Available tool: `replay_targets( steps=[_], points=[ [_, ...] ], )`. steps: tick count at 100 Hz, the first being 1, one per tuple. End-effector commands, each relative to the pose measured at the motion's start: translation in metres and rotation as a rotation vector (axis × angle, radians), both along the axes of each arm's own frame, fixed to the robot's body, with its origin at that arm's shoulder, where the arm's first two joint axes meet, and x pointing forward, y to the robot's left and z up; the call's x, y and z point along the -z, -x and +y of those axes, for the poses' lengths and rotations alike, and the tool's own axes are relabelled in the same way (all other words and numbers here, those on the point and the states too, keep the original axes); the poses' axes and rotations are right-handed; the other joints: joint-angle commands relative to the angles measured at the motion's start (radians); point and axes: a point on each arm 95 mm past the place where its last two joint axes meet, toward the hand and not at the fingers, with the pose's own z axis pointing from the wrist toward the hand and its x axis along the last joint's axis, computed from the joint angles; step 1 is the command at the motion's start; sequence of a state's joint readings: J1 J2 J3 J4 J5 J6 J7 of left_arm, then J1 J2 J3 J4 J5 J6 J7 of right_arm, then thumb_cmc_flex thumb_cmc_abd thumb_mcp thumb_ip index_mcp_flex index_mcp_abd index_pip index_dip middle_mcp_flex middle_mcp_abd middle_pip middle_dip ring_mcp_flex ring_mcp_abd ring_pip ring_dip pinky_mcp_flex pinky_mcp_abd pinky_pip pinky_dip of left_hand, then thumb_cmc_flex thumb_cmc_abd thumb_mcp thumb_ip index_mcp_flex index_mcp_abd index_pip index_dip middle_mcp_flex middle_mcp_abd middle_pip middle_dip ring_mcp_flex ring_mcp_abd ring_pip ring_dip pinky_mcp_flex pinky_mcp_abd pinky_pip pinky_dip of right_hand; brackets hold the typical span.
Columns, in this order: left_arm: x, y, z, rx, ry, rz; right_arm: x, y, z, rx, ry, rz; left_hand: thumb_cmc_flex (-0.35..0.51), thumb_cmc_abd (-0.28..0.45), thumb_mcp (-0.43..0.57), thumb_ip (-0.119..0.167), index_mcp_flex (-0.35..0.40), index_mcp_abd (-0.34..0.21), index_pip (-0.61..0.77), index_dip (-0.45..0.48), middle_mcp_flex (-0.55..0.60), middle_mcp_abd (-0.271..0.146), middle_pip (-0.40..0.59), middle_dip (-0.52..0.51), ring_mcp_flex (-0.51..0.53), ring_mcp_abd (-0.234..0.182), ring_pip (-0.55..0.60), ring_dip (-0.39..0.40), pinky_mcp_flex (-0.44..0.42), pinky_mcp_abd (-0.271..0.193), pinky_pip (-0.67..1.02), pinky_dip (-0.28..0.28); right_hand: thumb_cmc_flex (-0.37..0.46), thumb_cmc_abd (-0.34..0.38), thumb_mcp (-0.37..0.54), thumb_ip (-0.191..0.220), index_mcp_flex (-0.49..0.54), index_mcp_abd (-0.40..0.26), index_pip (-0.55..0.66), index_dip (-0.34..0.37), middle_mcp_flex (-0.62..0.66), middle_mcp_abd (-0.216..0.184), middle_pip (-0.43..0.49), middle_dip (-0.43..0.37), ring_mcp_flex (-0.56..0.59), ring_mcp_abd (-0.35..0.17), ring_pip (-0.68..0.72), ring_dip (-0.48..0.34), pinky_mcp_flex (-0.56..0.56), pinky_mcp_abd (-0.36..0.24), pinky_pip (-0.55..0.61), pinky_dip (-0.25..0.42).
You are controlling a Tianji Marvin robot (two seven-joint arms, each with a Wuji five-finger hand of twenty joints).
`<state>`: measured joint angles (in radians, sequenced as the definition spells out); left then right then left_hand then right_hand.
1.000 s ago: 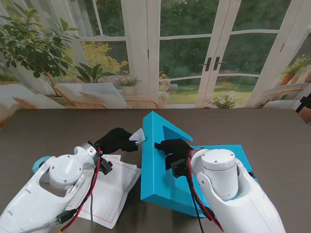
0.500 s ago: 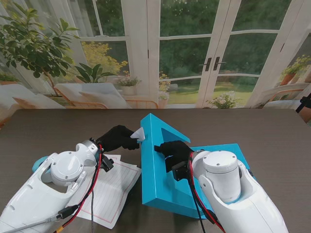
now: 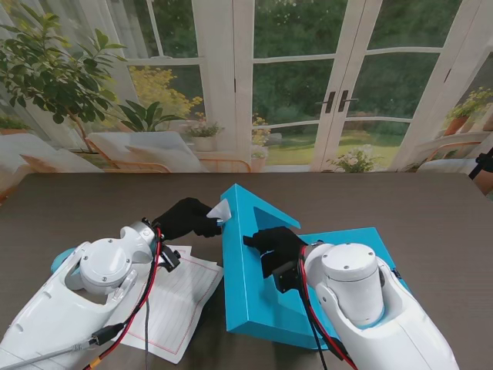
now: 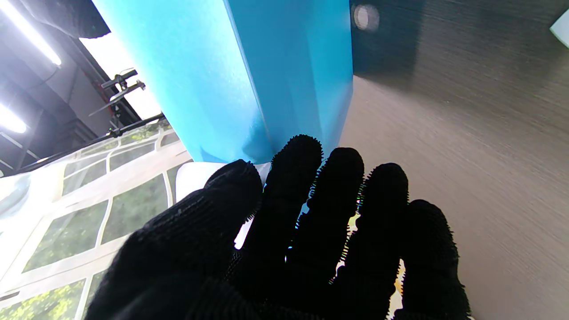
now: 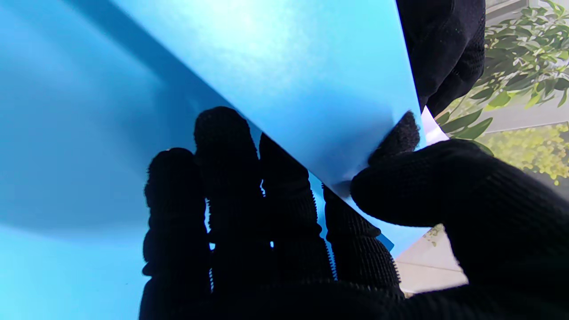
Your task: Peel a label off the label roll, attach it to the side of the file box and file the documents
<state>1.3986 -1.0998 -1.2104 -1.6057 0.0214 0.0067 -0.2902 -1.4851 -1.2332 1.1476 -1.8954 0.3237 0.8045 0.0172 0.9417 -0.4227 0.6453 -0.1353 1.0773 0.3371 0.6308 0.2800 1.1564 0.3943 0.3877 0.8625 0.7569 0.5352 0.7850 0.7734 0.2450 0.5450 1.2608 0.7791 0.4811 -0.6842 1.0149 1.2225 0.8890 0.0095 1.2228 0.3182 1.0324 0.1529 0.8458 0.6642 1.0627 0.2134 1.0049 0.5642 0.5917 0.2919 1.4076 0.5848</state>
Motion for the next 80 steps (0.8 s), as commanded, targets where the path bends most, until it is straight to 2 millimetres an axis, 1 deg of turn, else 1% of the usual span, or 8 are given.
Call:
replay_targets(
  steps=[1,80],
  points=[
    [0.0014,0.0,-0.0015,0.012,0.007,0.016,-0.002,0.0043,0.0027,-0.021,-0.01,-0.005,0.019,0.018,-0.003,-0.014,0.012,0.023,-0.004,0.01,0.02,0.01,0.004,0.01,0.028,0.082,0.048,0.013,-0.025,-0.062,0.02,0.001,0.032,-0.046,0.017,0.03,0.044,-0.062,0.027,0.017,0.036,-0.018,-0.008,0.013,0.041,0.003,0.015,0.006,-0.095,-0.007,0.023,-0.003],
    [0.0008,-0.004,-0.0044,0.002,0.026,0.028,0.0013,0.0085,0.0006,-0.043,-0.007,-0.006,0.012,0.022,0.005,-0.016,0.015,0.027,-0.007,0.015,0.025,0.014,0.01,0.007,0.034,0.085,0.049,0.014,-0.021,-0.058,0.021,0.005,0.034,-0.047,0.016,0.032,0.044,-0.063,0.025,0.017,0.034,-0.019,-0.01,0.014,0.041,0.001,0.014,0.006,-0.096,-0.007,0.023,-0.004]
  ],
)
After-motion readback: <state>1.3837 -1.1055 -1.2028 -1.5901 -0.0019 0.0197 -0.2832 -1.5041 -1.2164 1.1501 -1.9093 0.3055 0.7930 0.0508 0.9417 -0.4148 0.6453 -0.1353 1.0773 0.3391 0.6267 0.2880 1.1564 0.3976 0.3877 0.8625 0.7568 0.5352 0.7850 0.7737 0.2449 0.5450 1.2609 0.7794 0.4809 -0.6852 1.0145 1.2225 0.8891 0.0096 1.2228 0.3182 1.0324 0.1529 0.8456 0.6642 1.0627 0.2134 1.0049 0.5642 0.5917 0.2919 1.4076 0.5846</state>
